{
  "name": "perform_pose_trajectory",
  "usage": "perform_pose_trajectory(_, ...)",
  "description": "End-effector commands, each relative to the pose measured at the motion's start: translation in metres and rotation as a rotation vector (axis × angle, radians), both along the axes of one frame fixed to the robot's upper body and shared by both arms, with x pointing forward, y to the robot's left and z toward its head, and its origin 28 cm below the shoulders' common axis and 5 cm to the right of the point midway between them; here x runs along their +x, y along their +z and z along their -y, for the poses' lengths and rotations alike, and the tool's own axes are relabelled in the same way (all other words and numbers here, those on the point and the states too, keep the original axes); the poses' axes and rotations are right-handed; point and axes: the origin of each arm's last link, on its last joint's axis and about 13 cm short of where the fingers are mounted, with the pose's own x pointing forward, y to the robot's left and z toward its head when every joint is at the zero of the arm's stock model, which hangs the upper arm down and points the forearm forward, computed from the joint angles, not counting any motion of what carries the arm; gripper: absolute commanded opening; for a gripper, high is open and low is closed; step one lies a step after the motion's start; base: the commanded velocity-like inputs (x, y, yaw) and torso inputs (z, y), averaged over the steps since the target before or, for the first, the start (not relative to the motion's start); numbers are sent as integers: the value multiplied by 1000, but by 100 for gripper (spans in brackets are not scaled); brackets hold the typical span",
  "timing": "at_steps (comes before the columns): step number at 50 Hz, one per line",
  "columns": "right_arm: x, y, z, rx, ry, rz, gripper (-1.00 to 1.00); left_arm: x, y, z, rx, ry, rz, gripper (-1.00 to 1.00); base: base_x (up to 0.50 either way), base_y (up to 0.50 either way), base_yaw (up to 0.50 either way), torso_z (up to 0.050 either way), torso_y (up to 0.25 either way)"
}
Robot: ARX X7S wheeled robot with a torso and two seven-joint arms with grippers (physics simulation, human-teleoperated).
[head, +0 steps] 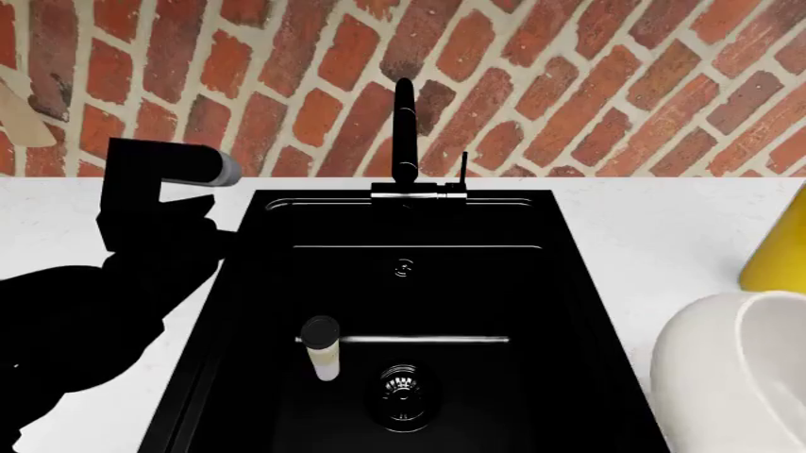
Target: Pick the cup and bowl from the sink and place them on the counter for drying.
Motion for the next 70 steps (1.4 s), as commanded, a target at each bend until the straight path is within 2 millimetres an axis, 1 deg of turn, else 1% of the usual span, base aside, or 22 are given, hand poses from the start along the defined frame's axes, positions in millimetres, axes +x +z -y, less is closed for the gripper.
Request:
perform_pose_trajectory(1, -8, -10, 36, -91, -155, -71, -100, -1, -3, -1, 0, 1, -7, 100, 0, 0, 0, 0, 0)
perform_pose_trajectory(5, -10, -11, 46, -108, -193, -83, -100, 0, -3, 0, 0, 6, -7, 100, 0, 0, 0, 0, 0)
perform_pose_trajectory(6, -12, -12, 49, -114, -203, -99, -100, -2, -2, -3, 1, 6, -7, 100, 0, 0, 0, 0, 0)
perform_pose_trajectory(8, -14, -13, 58, -149, -216, -145, -100, -1, -3, 1, 2, 6, -9, 100, 0, 0, 0, 0, 0)
perform_pose_trajectory(11, -18, -8, 69, -173, -245, -133, -100, 0, -4, 4, 2, 7, -9, 100, 0, 0, -1, 0, 0)
perform_pose_trajectory(13, -19, -14, 64, -149, -258, -121, -100, 0, -4, -1, 1, 5, -11, 100, 0, 0, -1, 0, 0)
perform_pose_trajectory(16, -18, -17, 59, -162, -277, -109, -100, 2, -3, 6, 8, 1, -7, 100, 0, 0, -1, 0, 0)
perform_pose_trajectory(17, -18, -17, 55, -136, -294, -67, -100, 1, -2, 2, 9, -1, -7, 100, 0, 0, -3, 0, 0)
perform_pose_trajectory(18, -18, -18, 54, -147, -297, -72, -100, 1, -3, 4, 11, -1, -7, 100, 0, 0, 0, 0, 0)
perform_pose_trajectory(19, -20, -21, 54, -154, -297, -84, -100, 1, -1, -1, 10, -1, -7, 100, 0, 0, 0, 0, 0)
perform_pose_trajectory(22, -18, -19, 51, -144, -297, -65, -100, -1, -1, -1, 12, 4, -6, 100, 0, 0, -1, 0, 0)
perform_pose_trajectory(25, -17, -10, 61, -232, -326, -51, -100, -1, -2, 1, 13, 7, -5, 100, 0, 0, -1, 0, 0)
perform_pose_trajectory(27, -18, -5, 67, -246, -374, -16, -100, 0, -2, 0, 9, 7, -5, 100, 0, -1, -1, 0, 0)
perform_pose_trajectory(33, -23, -4, 75, -287, -413, -14, -100, 1, -5, 3, 8, 2, -9, 100, 0, 0, 0, 0, 0)
perform_pose_trajectory(34, -24, -4, 77, -299, -422, -19, -100, 0, -3, 1, 8, 2, -9, 100, 0, 0, 0, 0, 0)
perform_pose_trajectory(38, -26, 0, 84, -338, -442, -26, -100, 0, -5, 3, 7, 3, -10, 100, 0, 0, 0, 0, 0)
perform_pose_trajectory(44, -25, -3, 79, -325, -411, -18, -100, 1, -6, 0, 6, 1, -13, 100, 0, 0, 0, 0, 0)
perform_pose_trajectory(48, -21, 0, 72, -287, -411, 44, -100, 1, -5, 0, 7, 2, -12, 100, 0, 0, 0, 0, 0)
perform_pose_trajectory(49, -19, 4, 69, -284, -394, 58, 100, 1, -7, 1, 8, 2, -13, 100, 0, 0, 0, 0, 0)
perform_pose_trajectory(55, -13, 10, 60, -260, -354, 96, 100, 1, -7, 3, 7, 0, -13, 100, 0, 0, 0, 0, 0)
perform_pose_trajectory(58, -9, 14, 55, -238, -330, 113, 100, 0, -6, -1, 7, -1, -14, 100, 0, 0, 0, 0, 0)
perform_pose_trajectory(70, 1, 35, 49, -225, -274, 183, 100, 0, -5, 3, 7, -3, -9, 100, 0, 0, 0, 0, 0)
